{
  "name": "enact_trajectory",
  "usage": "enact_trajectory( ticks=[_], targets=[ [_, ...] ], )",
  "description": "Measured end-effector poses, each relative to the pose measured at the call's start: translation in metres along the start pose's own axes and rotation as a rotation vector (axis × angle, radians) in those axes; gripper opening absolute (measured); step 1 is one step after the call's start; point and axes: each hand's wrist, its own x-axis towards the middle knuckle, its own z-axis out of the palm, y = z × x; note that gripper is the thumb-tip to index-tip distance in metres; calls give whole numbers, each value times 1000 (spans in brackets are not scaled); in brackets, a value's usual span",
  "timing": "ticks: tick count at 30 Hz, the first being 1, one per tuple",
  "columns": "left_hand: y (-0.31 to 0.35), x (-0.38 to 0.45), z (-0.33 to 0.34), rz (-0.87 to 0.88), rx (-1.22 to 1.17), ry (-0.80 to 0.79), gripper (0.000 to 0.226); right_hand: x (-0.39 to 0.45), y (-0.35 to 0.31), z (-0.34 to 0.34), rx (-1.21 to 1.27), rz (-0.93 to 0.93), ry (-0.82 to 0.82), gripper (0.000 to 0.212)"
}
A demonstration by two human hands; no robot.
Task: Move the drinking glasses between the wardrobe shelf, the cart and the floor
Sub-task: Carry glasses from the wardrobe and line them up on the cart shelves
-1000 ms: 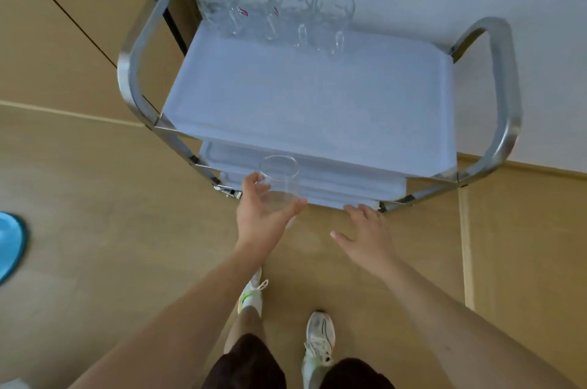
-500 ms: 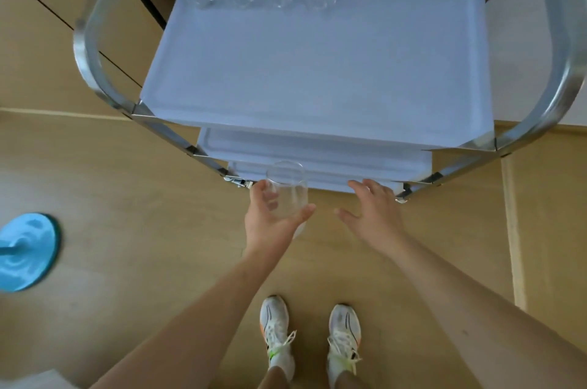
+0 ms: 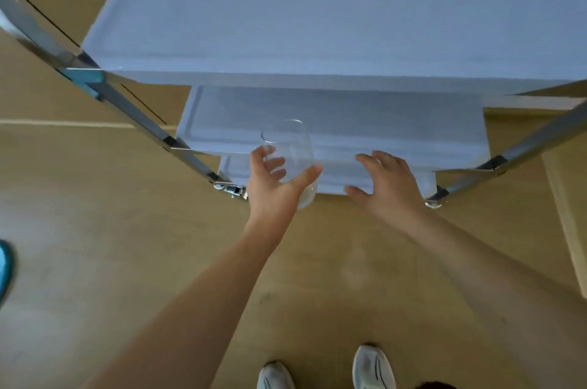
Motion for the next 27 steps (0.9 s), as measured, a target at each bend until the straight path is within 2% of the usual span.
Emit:
enact_trajectory(
  ticks=[17,24,27],
  targets=[
    [-48,161,-5,409,-105,51,83,113,-20,63,-68,-198,439,66],
    [-59,190,5,492,-48,8,87,114,-32,87,-22,-217,441,61],
    [-56,200,6,529,89,-2,92,118,-42,90,-38,-238,441,64]
  ],
)
